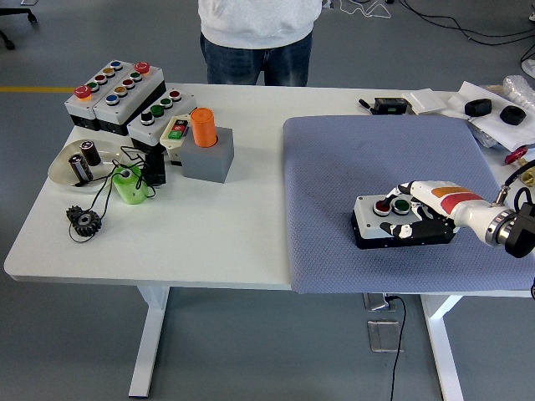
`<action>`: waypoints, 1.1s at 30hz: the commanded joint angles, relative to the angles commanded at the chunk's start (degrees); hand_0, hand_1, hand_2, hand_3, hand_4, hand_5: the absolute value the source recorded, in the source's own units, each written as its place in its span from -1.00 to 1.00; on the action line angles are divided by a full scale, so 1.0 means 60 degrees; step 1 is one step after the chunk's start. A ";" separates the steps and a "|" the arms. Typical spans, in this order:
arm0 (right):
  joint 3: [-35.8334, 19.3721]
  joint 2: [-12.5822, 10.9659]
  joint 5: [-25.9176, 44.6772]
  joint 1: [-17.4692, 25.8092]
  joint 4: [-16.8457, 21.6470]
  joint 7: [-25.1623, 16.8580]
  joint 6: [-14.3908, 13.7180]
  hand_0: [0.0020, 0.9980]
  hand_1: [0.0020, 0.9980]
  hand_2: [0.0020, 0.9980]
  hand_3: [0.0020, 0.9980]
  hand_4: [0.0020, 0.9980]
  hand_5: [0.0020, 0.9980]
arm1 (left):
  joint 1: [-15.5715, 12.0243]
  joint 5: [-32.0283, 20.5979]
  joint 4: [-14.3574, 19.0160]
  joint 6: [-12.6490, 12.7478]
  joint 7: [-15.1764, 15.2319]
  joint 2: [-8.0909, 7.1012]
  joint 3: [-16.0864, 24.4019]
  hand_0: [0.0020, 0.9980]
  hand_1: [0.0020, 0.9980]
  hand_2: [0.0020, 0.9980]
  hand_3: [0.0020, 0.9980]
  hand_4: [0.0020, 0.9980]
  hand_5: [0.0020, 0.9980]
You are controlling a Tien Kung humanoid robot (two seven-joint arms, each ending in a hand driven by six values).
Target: Pick up the button,place it on the desk,press the button,press the button
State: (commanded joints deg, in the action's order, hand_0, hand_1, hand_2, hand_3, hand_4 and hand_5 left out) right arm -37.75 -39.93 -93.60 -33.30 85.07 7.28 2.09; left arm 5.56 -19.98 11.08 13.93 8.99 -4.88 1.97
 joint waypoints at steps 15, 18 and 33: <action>-0.0093 -0.0085 -0.0100 0.0096 0.0178 0.0091 0.0107 -0.79 -1.00 -0.83 0.40 0.44 0.33 | 0.0010 0.0032 -0.0009 0.0007 -0.0018 0.0006 0.0038 0.42 0.54 0.58 0.32 -0.11 1.00; -0.0694 -0.0269 -0.0248 0.0247 0.0652 0.0079 0.0034 -0.79 -1.00 -0.83 0.40 0.44 0.33 | 0.0007 0.0058 -0.0011 0.0007 -0.0028 0.0007 0.0054 0.42 0.54 0.58 0.32 -0.11 1.00; -0.3622 -0.0626 0.0218 0.1075 0.0785 -0.0542 -0.0909 0.47 0.35 0.52 0.89 0.45 0.13 | 0.0017 -0.0005 -0.0005 -0.0008 0.0000 -0.0013 -0.0015 0.42 0.54 0.58 0.32 -0.11 1.00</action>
State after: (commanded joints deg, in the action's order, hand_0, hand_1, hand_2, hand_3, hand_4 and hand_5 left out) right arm -59.48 -43.68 -92.30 -26.85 89.78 4.02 -3.37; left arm 5.66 -20.00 11.05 13.88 9.00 -4.96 1.88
